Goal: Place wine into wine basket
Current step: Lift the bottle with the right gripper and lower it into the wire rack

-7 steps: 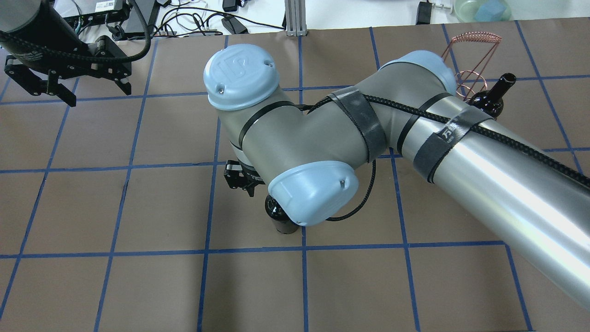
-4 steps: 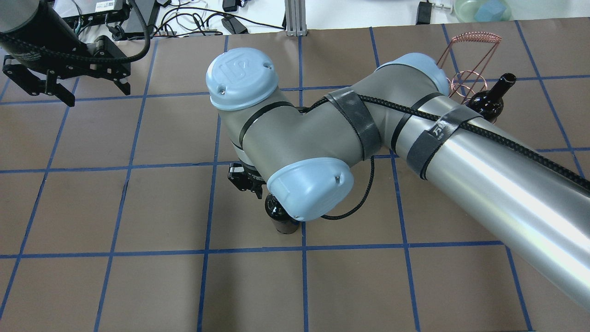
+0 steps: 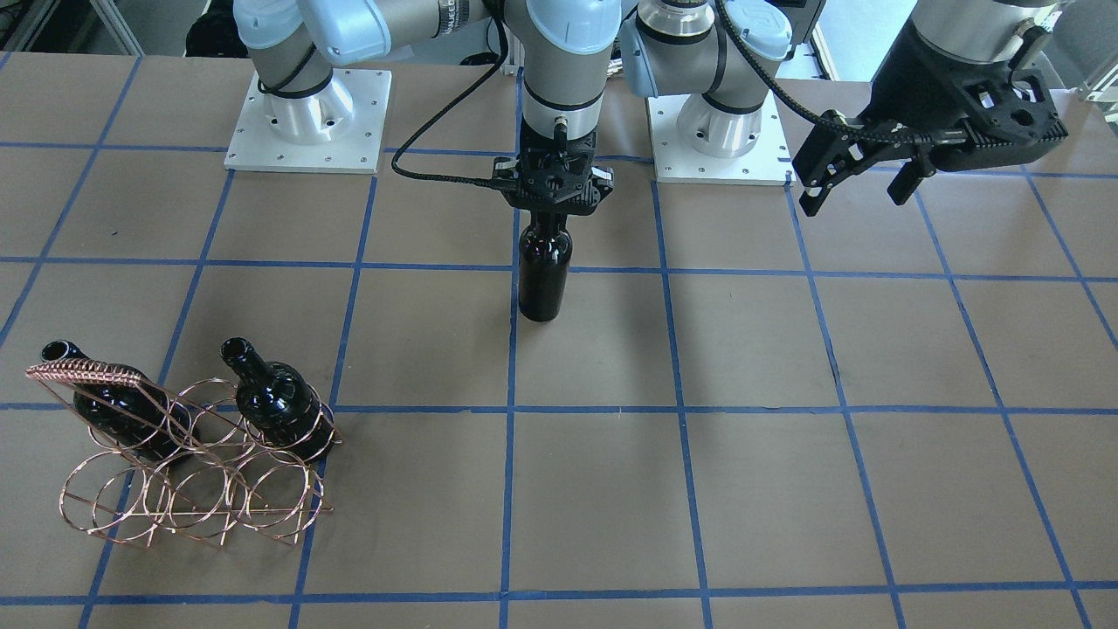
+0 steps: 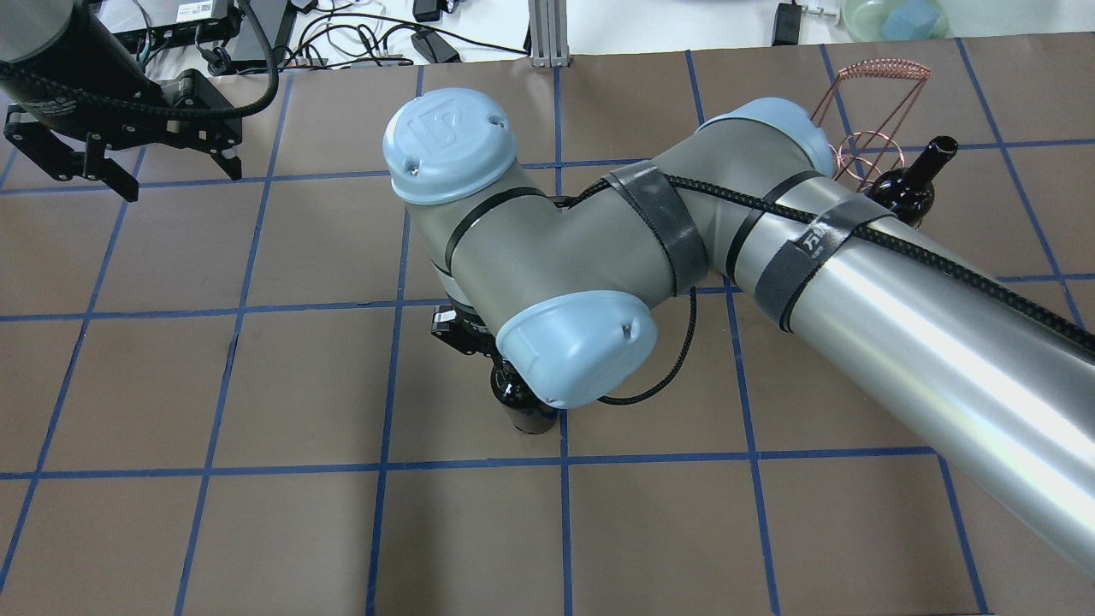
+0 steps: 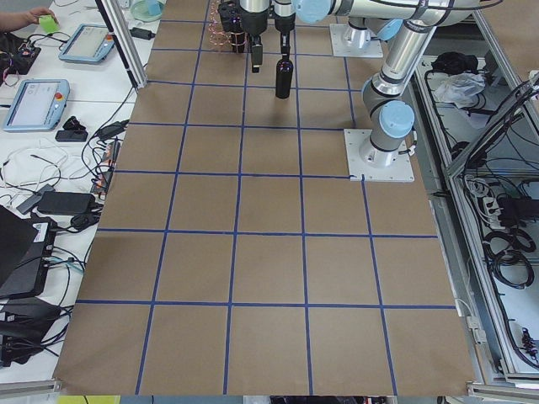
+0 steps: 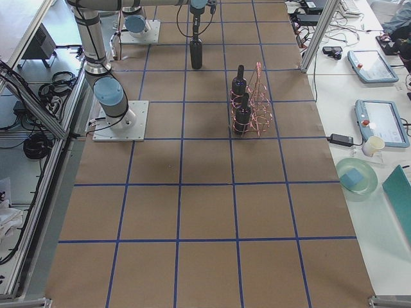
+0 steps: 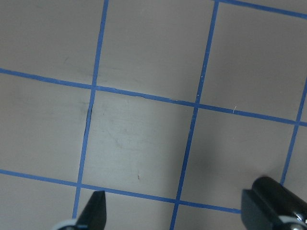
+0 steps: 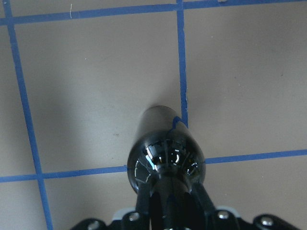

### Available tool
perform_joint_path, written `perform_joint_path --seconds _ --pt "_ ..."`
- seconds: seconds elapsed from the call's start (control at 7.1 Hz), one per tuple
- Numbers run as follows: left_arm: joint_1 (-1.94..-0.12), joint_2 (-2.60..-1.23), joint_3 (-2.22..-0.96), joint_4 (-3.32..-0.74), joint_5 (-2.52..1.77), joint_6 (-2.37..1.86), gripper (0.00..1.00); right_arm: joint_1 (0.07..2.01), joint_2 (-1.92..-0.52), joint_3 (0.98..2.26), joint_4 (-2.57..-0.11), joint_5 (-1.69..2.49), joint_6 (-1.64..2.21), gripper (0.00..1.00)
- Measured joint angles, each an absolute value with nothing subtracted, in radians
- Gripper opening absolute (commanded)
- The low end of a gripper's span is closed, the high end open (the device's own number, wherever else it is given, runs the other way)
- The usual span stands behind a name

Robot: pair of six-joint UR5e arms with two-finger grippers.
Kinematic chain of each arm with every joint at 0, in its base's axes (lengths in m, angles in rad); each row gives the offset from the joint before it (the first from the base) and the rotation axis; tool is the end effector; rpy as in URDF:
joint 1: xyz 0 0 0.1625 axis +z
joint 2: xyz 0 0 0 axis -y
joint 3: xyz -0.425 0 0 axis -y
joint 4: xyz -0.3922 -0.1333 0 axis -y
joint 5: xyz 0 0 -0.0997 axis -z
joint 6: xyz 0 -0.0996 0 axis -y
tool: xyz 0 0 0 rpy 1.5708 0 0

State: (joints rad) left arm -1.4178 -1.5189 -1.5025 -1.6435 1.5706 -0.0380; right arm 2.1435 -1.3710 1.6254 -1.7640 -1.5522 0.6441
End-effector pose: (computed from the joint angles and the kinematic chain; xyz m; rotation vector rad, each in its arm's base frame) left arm -0.0599 -0.4864 0.5392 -0.2992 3.1239 -0.0744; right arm 0.4156 -0.3952 0.3748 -0.1123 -3.1184 -0.0949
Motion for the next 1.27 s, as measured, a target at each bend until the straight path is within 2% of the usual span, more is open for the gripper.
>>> perform_joint_path --seconds 0.56,0.7,0.99,1.27 --pt "-1.409 -1.517 -1.502 -1.661 1.573 -0.038 1.00 2.028 -1.429 1.607 -1.706 -1.540 0.538 0.18" --pt "-1.407 -1.517 -1.502 -1.662 1.572 -0.038 1.00 1.948 -1.459 1.607 -1.650 -1.541 0.419 0.16" --pt "-1.406 -1.517 -1.502 -1.665 1.576 -0.038 1.00 1.781 -1.511 1.607 -1.534 -1.555 0.142 0.05" --pt "-1.407 -1.517 -1.502 -1.667 1.576 -0.038 1.00 1.631 -1.539 1.606 -1.485 -1.626 -0.147 0.03"
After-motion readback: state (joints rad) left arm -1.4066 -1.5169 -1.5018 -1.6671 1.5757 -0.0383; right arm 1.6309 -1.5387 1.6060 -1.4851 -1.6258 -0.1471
